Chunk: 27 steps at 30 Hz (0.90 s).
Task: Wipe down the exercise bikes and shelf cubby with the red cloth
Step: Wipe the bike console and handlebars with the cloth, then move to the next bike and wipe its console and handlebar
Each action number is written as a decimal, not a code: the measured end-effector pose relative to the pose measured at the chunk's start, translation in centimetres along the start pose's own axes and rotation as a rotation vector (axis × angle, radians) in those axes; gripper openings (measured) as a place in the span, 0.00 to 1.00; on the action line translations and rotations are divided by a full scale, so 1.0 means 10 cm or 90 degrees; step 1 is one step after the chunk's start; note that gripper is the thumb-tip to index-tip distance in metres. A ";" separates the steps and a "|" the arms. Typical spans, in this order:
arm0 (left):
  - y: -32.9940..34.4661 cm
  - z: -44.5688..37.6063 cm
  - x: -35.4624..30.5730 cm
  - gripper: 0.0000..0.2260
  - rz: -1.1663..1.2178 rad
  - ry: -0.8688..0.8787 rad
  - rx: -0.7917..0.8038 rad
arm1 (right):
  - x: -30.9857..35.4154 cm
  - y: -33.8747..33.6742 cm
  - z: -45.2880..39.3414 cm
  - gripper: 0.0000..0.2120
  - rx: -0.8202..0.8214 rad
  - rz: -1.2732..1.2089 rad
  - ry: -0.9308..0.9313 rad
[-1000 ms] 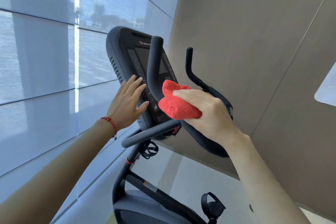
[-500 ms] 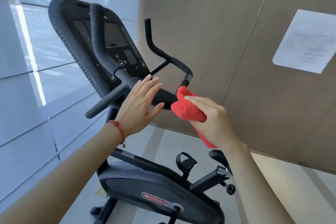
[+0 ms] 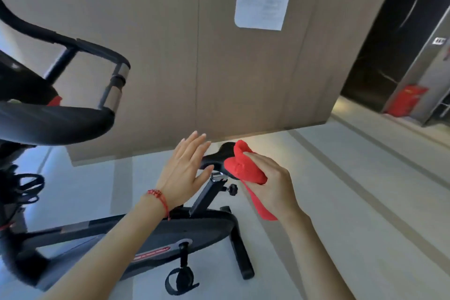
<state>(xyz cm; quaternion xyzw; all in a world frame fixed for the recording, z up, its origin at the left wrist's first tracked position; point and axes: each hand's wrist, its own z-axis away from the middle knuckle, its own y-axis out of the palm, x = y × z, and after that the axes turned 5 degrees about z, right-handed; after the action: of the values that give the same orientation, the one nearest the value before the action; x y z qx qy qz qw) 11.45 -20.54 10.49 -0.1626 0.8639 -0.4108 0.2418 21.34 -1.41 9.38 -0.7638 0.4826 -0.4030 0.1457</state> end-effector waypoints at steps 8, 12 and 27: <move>1.05 -0.08 -0.25 0.27 0.123 0.116 0.170 | -0.46 -0.22 0.67 0.21 -0.062 0.109 0.171; 1.52 -0.17 -0.52 0.27 0.147 0.152 0.253 | -0.70 -0.41 0.98 0.19 -0.062 0.180 0.242; 3.38 -1.14 -1.89 0.41 0.219 0.139 0.341 | -2.71 -1.58 1.39 0.21 -0.029 0.263 0.330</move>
<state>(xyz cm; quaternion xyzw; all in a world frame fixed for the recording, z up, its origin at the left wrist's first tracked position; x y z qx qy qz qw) 18.13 16.32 -4.56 0.0999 0.7608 -0.5914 0.2477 36.04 27.23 -2.62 -0.5250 0.6571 -0.5350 0.0792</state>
